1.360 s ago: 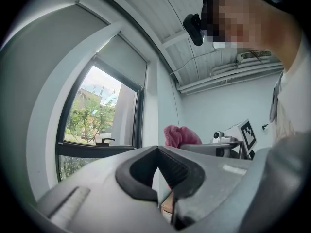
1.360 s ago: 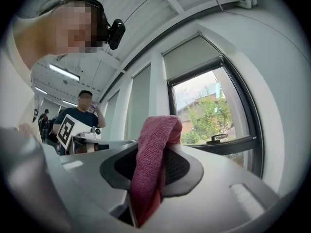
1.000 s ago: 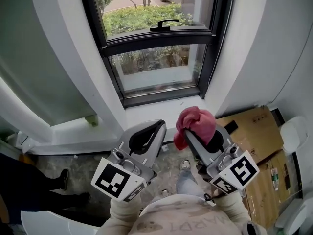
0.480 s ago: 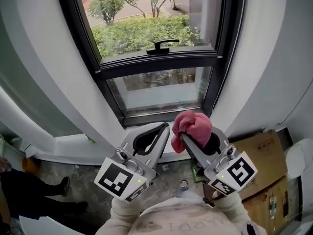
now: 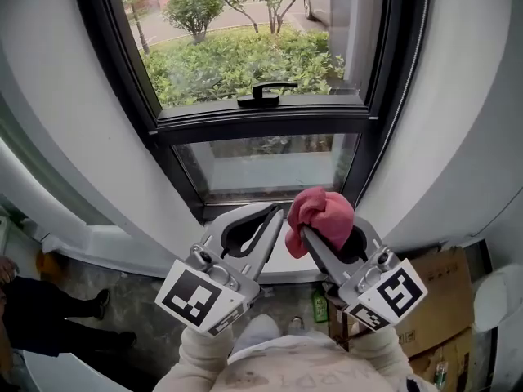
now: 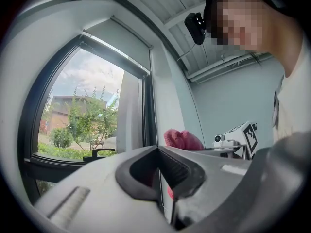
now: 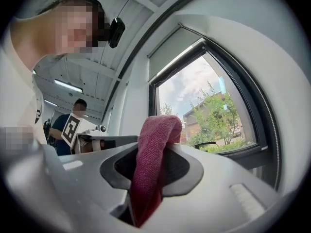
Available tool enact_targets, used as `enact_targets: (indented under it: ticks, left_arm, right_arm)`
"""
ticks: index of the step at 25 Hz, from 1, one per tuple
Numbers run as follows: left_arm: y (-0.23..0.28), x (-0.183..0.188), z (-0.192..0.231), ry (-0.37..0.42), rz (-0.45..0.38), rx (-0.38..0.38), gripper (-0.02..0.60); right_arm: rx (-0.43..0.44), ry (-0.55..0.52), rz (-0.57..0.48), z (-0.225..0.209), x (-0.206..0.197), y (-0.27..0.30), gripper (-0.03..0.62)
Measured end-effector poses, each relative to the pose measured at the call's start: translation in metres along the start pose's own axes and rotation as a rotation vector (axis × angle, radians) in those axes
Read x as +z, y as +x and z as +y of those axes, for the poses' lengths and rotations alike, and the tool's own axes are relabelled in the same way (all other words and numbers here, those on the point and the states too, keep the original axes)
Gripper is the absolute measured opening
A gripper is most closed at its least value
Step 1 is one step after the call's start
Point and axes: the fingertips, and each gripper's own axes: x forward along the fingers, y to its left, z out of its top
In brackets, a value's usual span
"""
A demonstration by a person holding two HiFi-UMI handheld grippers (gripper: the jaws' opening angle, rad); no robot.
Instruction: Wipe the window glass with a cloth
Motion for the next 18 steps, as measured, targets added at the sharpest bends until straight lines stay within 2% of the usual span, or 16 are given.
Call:
enact_targets:
  ticks: [5,9,18]
  left_arm:
    - [0.025,-0.012,0.014,-0.006,0.019,-0.001,0.000]
    - [0.039,-0.021,0.033,-0.020,0.016,-0.015,0.002]
    - [0.065,-0.028,0.108,-0.027,0.010,-0.039,0.001]
  right_arm:
    - [-0.008,0.043,0.006,-0.029,-0.013,0.010,0.130]
    - [-0.021,0.033,0.019,-0.044,-0.020,0.026,0.130]
    - [-0.043,0.022,0.036,-0.076,-0.035,0.096,0.130]
